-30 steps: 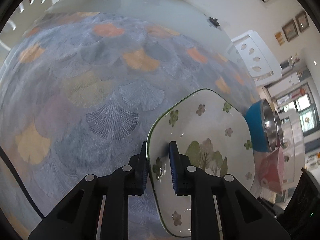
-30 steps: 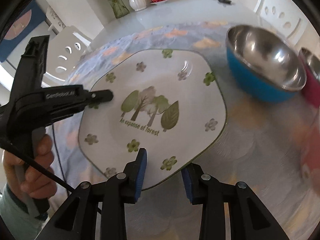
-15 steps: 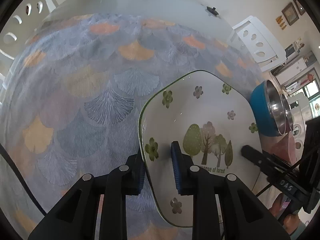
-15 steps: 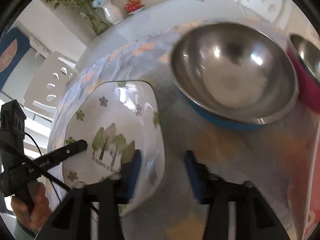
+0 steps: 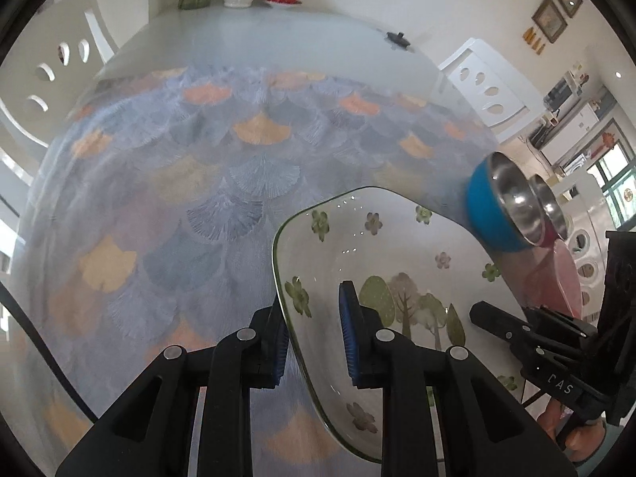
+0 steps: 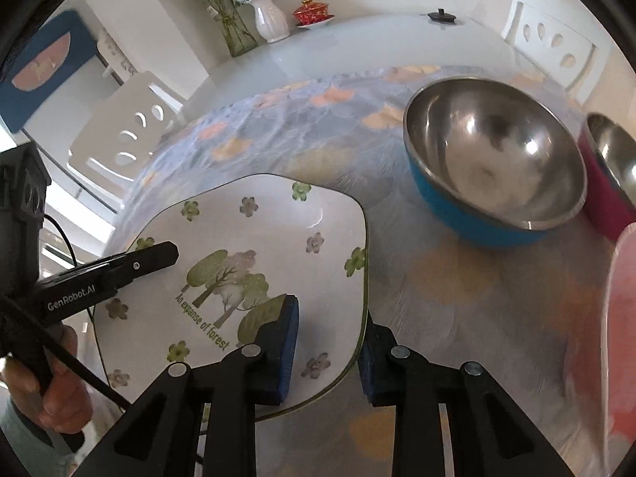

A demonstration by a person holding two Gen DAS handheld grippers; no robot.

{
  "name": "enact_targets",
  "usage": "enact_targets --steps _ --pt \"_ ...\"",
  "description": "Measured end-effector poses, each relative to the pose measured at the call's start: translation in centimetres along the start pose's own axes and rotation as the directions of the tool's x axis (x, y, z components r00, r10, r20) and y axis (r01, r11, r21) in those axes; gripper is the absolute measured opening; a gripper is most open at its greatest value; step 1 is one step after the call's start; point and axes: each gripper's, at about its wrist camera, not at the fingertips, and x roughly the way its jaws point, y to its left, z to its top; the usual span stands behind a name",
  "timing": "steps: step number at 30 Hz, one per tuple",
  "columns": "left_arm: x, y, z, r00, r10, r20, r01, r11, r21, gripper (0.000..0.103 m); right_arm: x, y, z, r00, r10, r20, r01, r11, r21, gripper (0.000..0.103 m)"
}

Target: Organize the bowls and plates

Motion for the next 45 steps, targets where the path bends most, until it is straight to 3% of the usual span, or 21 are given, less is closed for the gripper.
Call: enact_targets --steps 9,18,22,29,36,45 --pt "-7.8 0.0 -2.9 0.994 -0.006 0.113 0.009 1.000 -0.027 0.019 -5.4 4.1 -1.8 0.997 0.005 0.072 0.001 0.996 -0.089 0.026" --pt "-18.2 4.0 -8.7 0.975 0.074 0.209 -0.058 0.995 -0.082 0.019 -12.0 13.4 -5.8 0.984 0.095 0.149 -0.065 0.979 -0.193 0.026" --pt "-20.9 6.4 -12.5 0.972 0.107 0.210 -0.079 0.987 -0.138 0.019 -12.7 17.2 -9.0 0.984 0.126 0.124 -0.096 0.970 -0.225 0.027" --pt "-21.1 9.2 -19.1 0.984 0.108 0.138 -0.082 0.980 -0.183 0.019 -11.0 21.0 -15.3 0.992 0.129 0.006 -0.123 0.960 -0.252 0.027" --pt "-18.9 10.7 -24.7 0.993 0.098 0.063 -0.083 0.975 -0.208 0.019 -8.5 21.4 -20.9 0.994 0.060 -0.096 -0.085 0.956 -0.281 0.027" --pt "-18.3 12.2 -26.7 0.995 0.081 0.054 -0.065 0.967 -0.247 0.019 -7.6 22.2 -22.6 0.992 0.023 -0.127 -0.062 0.948 -0.312 0.027"
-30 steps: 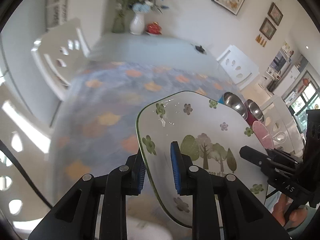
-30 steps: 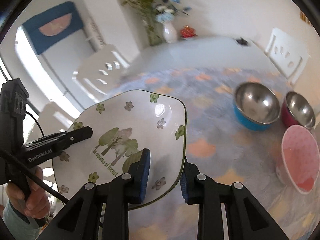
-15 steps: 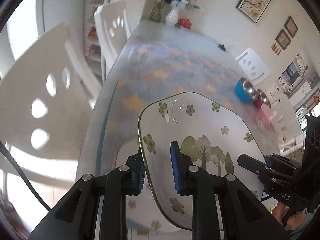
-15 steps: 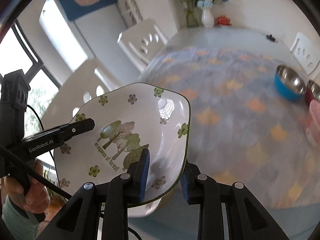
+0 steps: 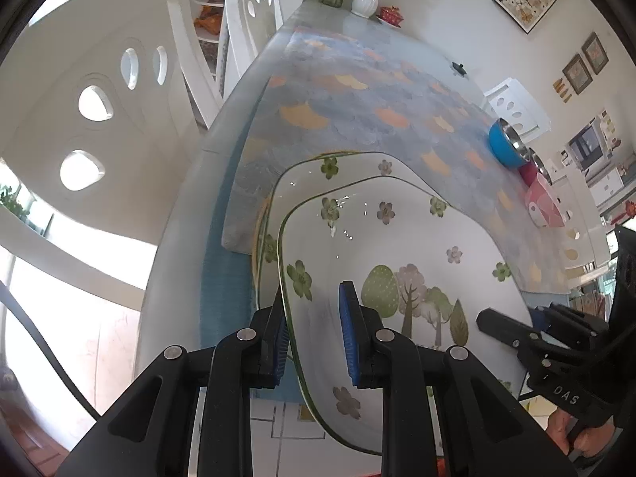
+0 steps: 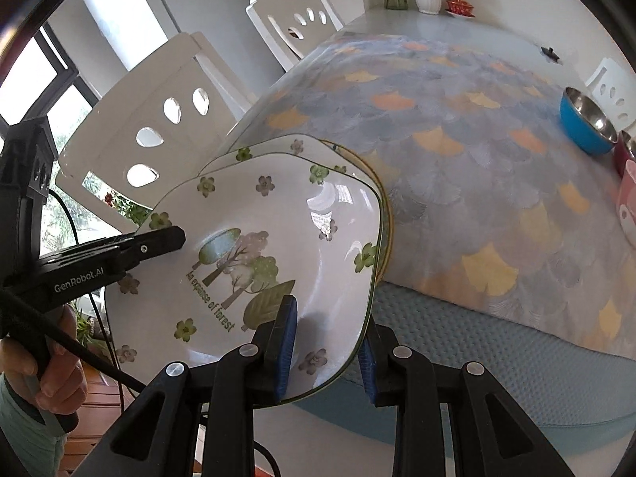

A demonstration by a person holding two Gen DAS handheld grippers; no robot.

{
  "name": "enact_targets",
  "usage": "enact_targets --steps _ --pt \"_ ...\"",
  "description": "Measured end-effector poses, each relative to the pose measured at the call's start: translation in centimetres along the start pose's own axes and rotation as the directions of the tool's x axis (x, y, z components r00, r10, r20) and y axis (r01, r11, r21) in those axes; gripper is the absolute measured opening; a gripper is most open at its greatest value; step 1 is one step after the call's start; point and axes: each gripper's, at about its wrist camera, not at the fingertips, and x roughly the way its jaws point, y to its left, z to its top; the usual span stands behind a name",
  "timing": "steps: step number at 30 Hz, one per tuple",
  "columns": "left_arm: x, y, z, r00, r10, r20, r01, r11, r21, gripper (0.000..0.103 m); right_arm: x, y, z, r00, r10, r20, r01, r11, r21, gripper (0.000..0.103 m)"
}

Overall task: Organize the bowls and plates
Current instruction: 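Lower the plate onto the stacked plates and open both grippers, then move both grippers toward the steel bowls and pink bowl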

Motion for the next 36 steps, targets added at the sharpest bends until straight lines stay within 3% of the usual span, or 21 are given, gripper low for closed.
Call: enact_targets --steps 8,16,24,31,36 --pt "1.6 0.7 0.5 1.000 -0.020 -0.008 0.020 1.000 0.001 0.019 1.1 0.3 0.0 0.998 -0.041 -0.041 0.042 0.999 0.019 0.028" --pt "1.5 0.7 1.4 1.000 0.007 0.004 -0.007 1.000 -0.011 0.018 1.5 0.2 0.3 0.995 -0.072 -0.074 0.075 0.996 0.038 0.028" --pt "-0.2 1.4 1.7 0.998 0.053 0.039 -0.052 0.998 -0.028 0.018 0.3 0.8 0.7 0.997 -0.064 -0.048 0.065 0.998 0.019 0.028" --pt "-1.7 1.6 2.2 0.998 0.026 0.058 -0.023 0.999 -0.044 0.021 -2.1 4.0 0.0 0.997 -0.082 0.010 0.082 0.987 -0.138 0.028" --pt "-1.7 0.0 2.9 0.998 0.016 0.058 -0.016 1.000 -0.008 0.021 -2.3 2.8 0.6 0.997 -0.078 -0.009 0.077 0.994 -0.079 0.028"
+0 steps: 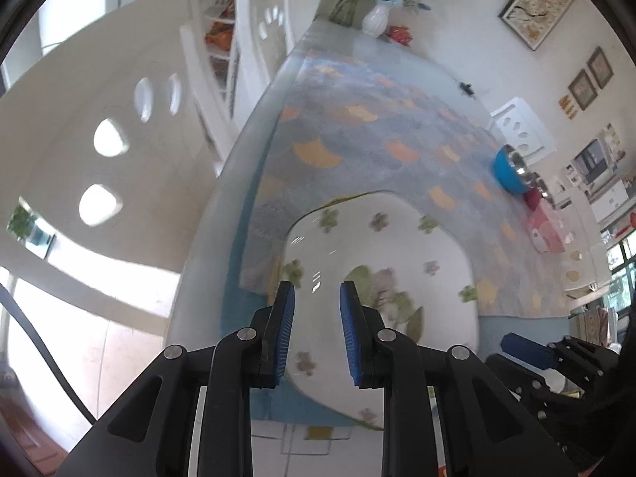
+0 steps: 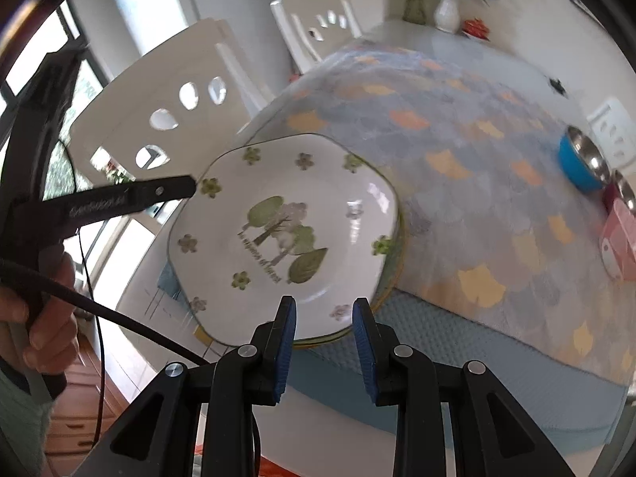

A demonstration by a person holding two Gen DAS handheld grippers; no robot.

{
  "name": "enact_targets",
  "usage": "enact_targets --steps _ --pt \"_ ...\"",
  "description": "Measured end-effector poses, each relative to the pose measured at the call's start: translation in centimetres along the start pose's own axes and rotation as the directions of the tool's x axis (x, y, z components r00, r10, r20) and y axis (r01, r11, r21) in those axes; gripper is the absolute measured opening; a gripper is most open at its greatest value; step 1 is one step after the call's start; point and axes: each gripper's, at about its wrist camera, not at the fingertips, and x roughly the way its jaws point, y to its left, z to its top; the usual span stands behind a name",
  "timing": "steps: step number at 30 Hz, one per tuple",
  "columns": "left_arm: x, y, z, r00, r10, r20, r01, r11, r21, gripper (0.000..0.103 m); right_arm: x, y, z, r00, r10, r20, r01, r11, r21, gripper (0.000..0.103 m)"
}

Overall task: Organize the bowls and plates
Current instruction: 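Move both grippers toward the steel bowls and pink bowl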

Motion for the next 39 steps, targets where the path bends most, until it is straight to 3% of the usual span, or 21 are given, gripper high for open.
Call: enact_targets --steps 5,10,12,14,16,18,20,23,27,30,35,39 --pt "-2.0 -2.9 2.5 0.997 -0.046 0.069 0.041 0.997 0.072 0.021 -1.5 -2.6 0.7 1.000 -0.007 0.025 0.004 0.994 0.106 0.028" --pt "-3.7 -7.5 5.3 0.986 -0.098 0.137 0.075 0.984 0.164 0.021 -3.1 -4.8 0.7 0.997 -0.052 0.060 0.043 0.989 0.140 0.029" --pt "-4.0 -10.0 6.3 0.980 -0.127 0.151 0.096 0.976 0.198 0.021 -4.0 -6.7 0.9 0.995 -0.072 0.076 0.058 0.984 0.170 0.034" --pt "-4.0 -12.8 7.2 0.977 -0.150 0.154 0.110 0.965 0.239 0.021 -4.9 -8.9 1.1 0.993 -0.073 0.095 0.051 0.975 0.218 0.050" --pt "-3.7 -15.8 8.0 0.977 -0.149 0.153 0.103 0.956 0.273 0.034 -6.1 -12.1 1.1 0.988 -0.065 0.139 0.020 0.952 0.307 0.059" --pt "-3.0 -18.4 8.6 0.979 -0.135 0.155 0.086 0.954 0.286 0.070 -7.0 -16.0 0.8 0.984 -0.046 0.172 -0.031 0.906 0.422 0.070" --pt "-2.3 -20.8 9.0 0.976 -0.147 0.162 0.096 0.953 0.289 0.076 -7.3 -20.3 0.1 0.983 -0.016 0.183 -0.084 0.847 0.525 0.072" --pt "-0.2 -25.1 9.7 0.977 -0.183 0.113 0.141 0.941 0.306 0.076 -7.9 -25.7 -0.9 0.986 -0.016 0.163 -0.091 0.775 0.626 0.072" --pt "3.8 -31.6 10.0 0.979 -0.202 0.039 0.177 0.923 0.342 0.076 -9.7 -33.3 -2.8 0.979 -0.087 0.184 -0.076 0.681 0.728 0.073" --pt "7.2 -35.3 9.7 0.973 -0.231 -0.026 0.226 0.912 0.343 0.076 -10.7 -38.1 -3.3 0.973 -0.134 0.189 -0.059 0.644 0.763 0.073" --pt "12.9 -39.8 9.4 0.957 -0.259 -0.130 0.287 0.914 0.288 0.075 -11.0 -44.0 -3.7 0.970 -0.186 0.159 -0.007 0.629 0.777 0.073" --pt "17.4 -42.3 9.2 0.943 -0.265 -0.202 0.311 0.919 0.243 0.075 -10.0 -46.9 -3.4 0.971 -0.213 0.113 0.058 0.661 0.748 0.072"
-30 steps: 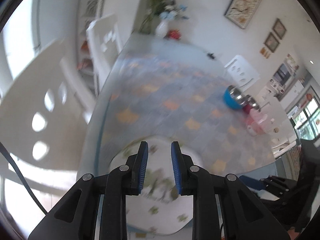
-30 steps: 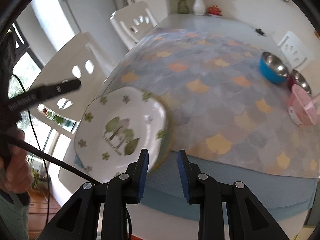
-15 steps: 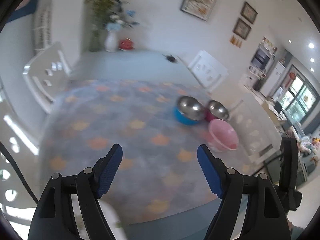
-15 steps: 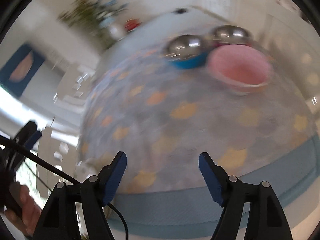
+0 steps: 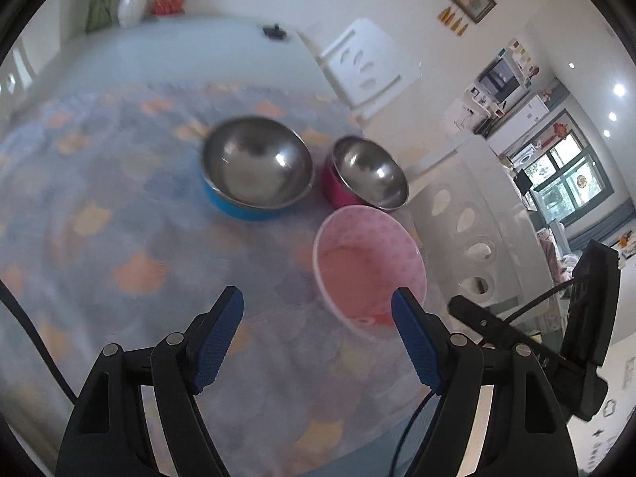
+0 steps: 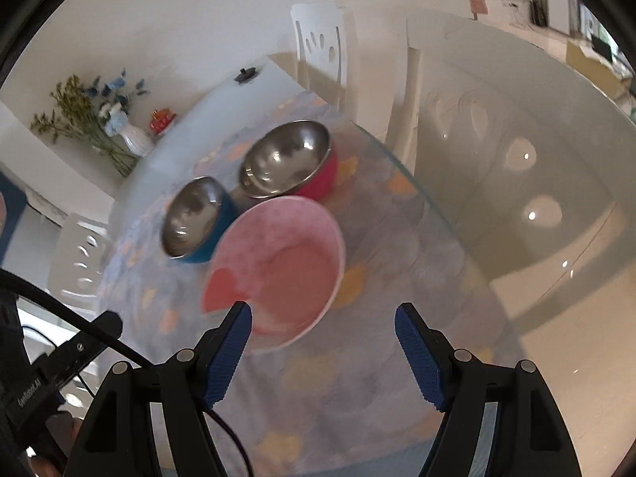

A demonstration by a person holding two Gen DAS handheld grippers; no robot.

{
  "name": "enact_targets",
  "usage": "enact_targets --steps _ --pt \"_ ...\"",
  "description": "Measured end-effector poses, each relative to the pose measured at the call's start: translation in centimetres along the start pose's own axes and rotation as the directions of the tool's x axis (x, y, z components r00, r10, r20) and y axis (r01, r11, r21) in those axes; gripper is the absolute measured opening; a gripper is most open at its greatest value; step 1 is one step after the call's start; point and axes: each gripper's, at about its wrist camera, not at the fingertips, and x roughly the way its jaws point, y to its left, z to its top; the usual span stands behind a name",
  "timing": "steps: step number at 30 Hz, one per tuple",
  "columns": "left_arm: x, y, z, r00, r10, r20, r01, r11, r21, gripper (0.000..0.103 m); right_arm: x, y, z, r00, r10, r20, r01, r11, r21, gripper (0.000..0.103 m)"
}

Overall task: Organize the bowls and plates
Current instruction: 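Move both grippers toward the steel bowls and pink bowl, then grasp the pink bowl rim with the left gripper, then carry the pink bowl with the left gripper and set it down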

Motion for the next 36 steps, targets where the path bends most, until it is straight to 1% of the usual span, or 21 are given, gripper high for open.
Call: enact_targets --steps 2,4,5,6,7,8,9,10,11,12,14,15,17,19,23,27,29,32,33,36 --pt "1.7 -0.3 0.2 1.000 -0.001 -0.021 0.001 1.000 -0.009 0.074 1.2 -0.2 0.6 1.000 -0.006 -0.016 0.005 0.999 -0.033 0.072" --pt "3.6 -0.8 0.4 0.999 0.014 -0.051 -0.015 1.000 -0.014 0.071 2.7 -0.3 1.1 0.999 -0.019 -0.034 0.016 0.997 -0.081 0.072" --pt "4.5 -1.0 0.5 0.997 0.020 -0.069 -0.021 1.000 -0.013 0.067 3.3 -0.3 1.2 0.999 -0.024 -0.043 0.020 0.995 -0.098 0.071" --pt "5.6 -1.3 0.4 0.995 0.033 -0.096 -0.034 0.999 -0.012 0.058 4.0 -0.3 1.4 0.998 -0.024 -0.052 0.018 0.993 -0.113 0.068" --pt "6.1 -1.2 0.5 0.993 0.038 -0.112 -0.040 0.999 -0.013 0.052 4.8 -0.1 1.6 0.998 -0.022 -0.062 0.014 0.992 -0.128 0.061" --pt "7.0 -1.3 0.4 0.990 0.047 -0.135 -0.049 0.999 -0.014 0.042 5.5 -0.1 1.8 0.997 -0.025 -0.068 0.015 0.990 -0.142 0.053" --pt "7.5 -1.3 0.3 0.988 0.054 -0.145 -0.057 0.998 -0.017 0.036 6.1 -0.1 2.0 0.997 -0.039 -0.071 0.028 0.987 -0.158 0.052" --pt "8.1 -1.3 0.2 0.986 0.060 -0.153 -0.064 0.998 -0.020 0.033 6.6 0.0 2.2 0.996 -0.057 -0.070 0.044 0.984 -0.171 0.050" --pt "8.6 -1.3 0.0 0.985 0.065 -0.160 -0.070 0.997 -0.025 0.028 7.0 -0.1 2.2 0.996 -0.061 -0.072 0.047 0.983 -0.177 0.047" --pt "8.9 -1.2 -0.1 0.984 0.063 -0.165 -0.069 0.997 -0.031 0.020 7.5 -0.2 2.4 0.995 -0.052 -0.081 0.037 0.983 -0.182 0.045" --pt "9.4 -1.1 -0.2 0.984 0.059 -0.171 -0.066 0.997 -0.036 0.013 8.0 -0.3 2.6 0.995 -0.044 -0.087 0.026 0.981 -0.194 0.035" --pt "9.5 -1.2 -0.3 0.983 0.063 -0.170 -0.070 0.997 -0.034 0.012 8.3 -0.3 2.7 0.995 -0.042 -0.086 0.024 0.978 -0.208 0.031" --pt "9.6 -1.2 -0.5 0.983 0.065 -0.173 -0.071 0.997 -0.032 0.012 8.6 -0.3 2.7 0.996 -0.041 -0.084 0.021 0.975 -0.220 0.015" --pt "9.6 -1.1 -0.6 0.982 0.060 -0.178 -0.069 0.997 -0.043 0.012 8.7 -0.3 2.6 0.996 -0.034 -0.078 0.016 0.974 -0.224 0.010" --pt "8.9 -0.9 -0.9 0.983 0.059 -0.172 -0.068 0.996 -0.049 0.012 8.5 -0.1 2.4 0.997 -0.034 -0.075 0.016 0.974 -0.225 0.009" --pt "7.1 -0.4 -1.5 0.987 0.055 -0.153 -0.066 0.996 -0.065 0.012 7.3 1.0 2.1 0.998 -0.024 -0.063 0.008 0.971 -0.239 0.009" --pt "5.3 0.0 -2.1 0.990 0.061 -0.128 -0.071 0.995 -0.077 0.012 6.6 1.7 1.7 0.998 -0.015 -0.058 0.000 0.969 -0.248 0.009" --pt "3.0 0.7 -2.7 0.991 0.088 -0.099 -0.097 0.991 -0.093 0.012 5.5 3.3 0.9 0.998 0.010 -0.063 -0.027 0.964 -0.266 0.009" --pt "1.5 1.3 -3.2 0.992 0.100 -0.082 -0.108 0.988 -0.106 0.012 5.0 4.1 0.4 0.997 0.024 -0.067 -0.042 0.960 -0.277 0.009" --pt "-1.2 2.7 -4.3 0.988 0.137 -0.068 -0.146 0.979 -0.141 0.012 4.0 6.4 -0.8 0.995 0.063 -0.082 -0.085 0.946 -0.314 0.009"
